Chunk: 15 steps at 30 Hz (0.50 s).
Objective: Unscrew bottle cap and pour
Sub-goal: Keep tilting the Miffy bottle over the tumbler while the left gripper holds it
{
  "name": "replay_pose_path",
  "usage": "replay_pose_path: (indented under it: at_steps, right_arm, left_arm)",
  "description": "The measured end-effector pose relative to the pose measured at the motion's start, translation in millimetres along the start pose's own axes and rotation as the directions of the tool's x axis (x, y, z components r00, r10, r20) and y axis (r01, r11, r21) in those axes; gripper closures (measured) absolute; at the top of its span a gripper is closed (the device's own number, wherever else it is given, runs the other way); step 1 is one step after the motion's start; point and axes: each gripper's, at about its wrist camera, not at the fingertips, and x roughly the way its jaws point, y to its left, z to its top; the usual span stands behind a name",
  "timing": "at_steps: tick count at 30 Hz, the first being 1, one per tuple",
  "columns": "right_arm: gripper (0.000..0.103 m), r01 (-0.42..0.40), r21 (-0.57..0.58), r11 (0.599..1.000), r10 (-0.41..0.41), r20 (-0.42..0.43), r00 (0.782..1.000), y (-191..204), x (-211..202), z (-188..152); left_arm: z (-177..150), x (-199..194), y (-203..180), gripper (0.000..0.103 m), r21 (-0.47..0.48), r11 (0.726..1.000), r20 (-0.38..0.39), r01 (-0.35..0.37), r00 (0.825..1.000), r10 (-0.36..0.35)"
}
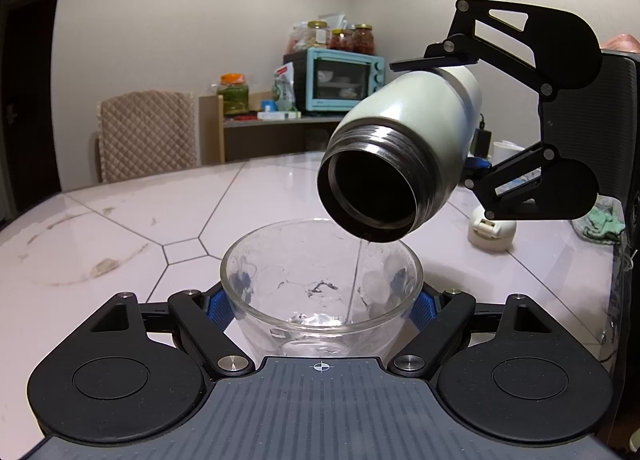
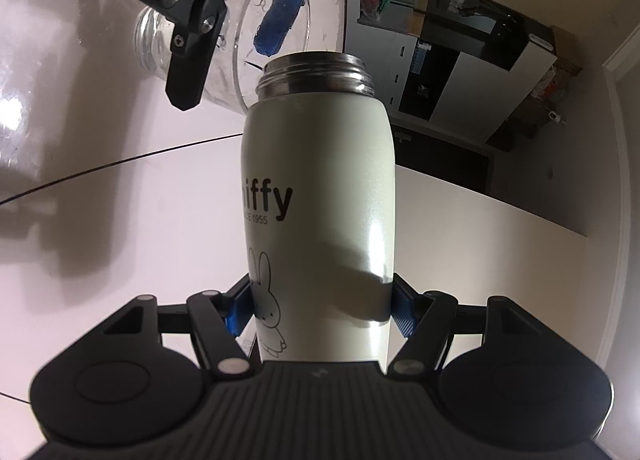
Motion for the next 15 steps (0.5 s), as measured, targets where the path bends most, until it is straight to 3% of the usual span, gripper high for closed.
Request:
replay_pose_path:
  at_steps: [15]
  right_arm:
    - [0.033, 0.002, -0.025, 1.0, -0.002, 0.005, 1.0, 4.9, -2.3, 0.1]
  left_arm:
    - [-1.1, 2.9, -3.0, 0.017, 0.013, 1.0, -0.005, -0.008, 1.0, 0.008]
